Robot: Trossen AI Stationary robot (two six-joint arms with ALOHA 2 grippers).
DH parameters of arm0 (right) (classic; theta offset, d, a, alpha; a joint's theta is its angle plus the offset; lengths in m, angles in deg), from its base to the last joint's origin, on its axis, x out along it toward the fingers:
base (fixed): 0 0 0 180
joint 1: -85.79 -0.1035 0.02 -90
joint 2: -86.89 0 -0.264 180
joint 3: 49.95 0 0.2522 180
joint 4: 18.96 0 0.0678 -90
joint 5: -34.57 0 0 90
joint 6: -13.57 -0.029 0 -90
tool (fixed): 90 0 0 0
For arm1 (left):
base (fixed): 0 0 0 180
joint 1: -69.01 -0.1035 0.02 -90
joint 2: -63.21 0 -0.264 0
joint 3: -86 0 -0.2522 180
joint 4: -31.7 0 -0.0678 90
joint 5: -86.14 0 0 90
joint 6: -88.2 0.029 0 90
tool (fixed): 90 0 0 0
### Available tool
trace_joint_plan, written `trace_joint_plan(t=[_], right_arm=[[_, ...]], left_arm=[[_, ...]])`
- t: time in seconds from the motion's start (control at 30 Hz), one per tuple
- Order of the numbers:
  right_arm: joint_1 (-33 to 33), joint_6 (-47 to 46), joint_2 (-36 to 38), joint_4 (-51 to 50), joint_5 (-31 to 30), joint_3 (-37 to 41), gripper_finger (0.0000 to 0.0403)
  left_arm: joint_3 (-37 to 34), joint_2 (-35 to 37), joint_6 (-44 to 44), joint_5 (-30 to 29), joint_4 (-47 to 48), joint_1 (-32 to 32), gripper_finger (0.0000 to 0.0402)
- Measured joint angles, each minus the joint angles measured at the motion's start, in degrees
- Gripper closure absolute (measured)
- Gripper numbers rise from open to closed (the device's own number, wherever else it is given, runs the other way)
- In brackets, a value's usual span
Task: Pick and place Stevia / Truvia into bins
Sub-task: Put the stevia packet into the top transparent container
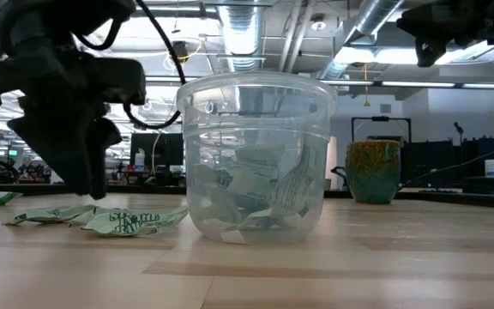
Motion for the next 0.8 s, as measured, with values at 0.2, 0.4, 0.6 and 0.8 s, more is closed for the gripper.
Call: trace_joint_plan(t=[0.2,0.4,0.6,0.8], right_arm=[[0.0,0.0,0.0,-0.1,0.0,0.0,0.0344],[0.0,0.0,0.0,0.0,0.0,0.0,0.0344],[0.0,0.0,0.0,0.0,0.0,0.0,0.0344],[0.0,0.0,0.0,0.0,0.0,0.0,0.0344]], left_arm=[[0.7,-4.9,0.2,-0.4,-0.3,0.1,0.0205],[0.7,-5.5,1.0,-3.4,0.7,0.3,0.0211],[0.6,-5.5,1.0,-3.7,0.9,0.1,0.0244],[0.5,-5.5,1.0,-3.5,0.8,0.0,0.0284]])
